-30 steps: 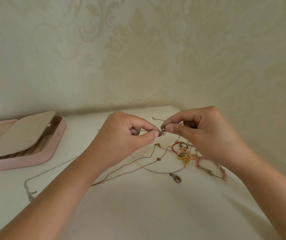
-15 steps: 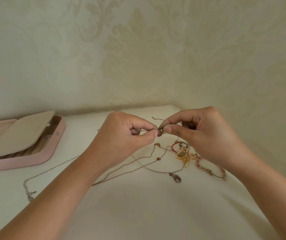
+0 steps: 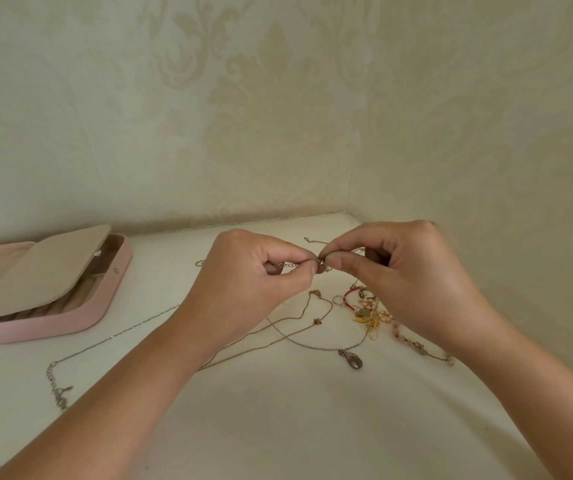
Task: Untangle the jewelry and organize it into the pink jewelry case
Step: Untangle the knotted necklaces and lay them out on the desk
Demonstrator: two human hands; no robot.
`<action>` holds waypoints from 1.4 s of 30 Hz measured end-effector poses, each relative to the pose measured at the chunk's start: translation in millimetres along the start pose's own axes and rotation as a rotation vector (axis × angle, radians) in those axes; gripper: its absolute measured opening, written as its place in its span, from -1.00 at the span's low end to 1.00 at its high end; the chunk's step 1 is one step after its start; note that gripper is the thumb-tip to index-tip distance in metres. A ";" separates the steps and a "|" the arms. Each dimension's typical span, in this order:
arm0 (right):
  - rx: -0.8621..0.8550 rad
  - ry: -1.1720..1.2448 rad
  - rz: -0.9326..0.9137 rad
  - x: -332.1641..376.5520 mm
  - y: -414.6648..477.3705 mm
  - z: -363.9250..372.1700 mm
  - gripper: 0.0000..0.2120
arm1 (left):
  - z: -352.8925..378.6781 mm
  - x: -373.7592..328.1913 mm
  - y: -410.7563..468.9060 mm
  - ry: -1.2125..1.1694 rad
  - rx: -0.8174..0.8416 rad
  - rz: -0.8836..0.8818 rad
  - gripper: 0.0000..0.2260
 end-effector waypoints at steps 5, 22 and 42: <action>-0.012 0.085 0.058 0.7 0.7 -2.3 -0.89 | 0.5 -0.9 -1.4 0.022 -0.045 0.079 -0.86; -0.210 -0.518 -0.485 7.7 -4.2 7.8 -0.85 | -1.0 0.7 -0.3 -0.081 -0.099 0.004 -0.83; 0.055 0.409 0.205 -12.7 1.0 3.2 -0.95 | -4.1 1.4 7.7 -0.368 0.250 -0.156 -0.90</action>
Point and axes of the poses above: each hand's wrist, its own y-axis towards the middle knuckle, its own z-axis out of the palm, x = y × z, the point moved 3 cm from there along y, towards the middle knuckle, and after that the axes turned 14 degrees about -z, right-handed, at the moved point
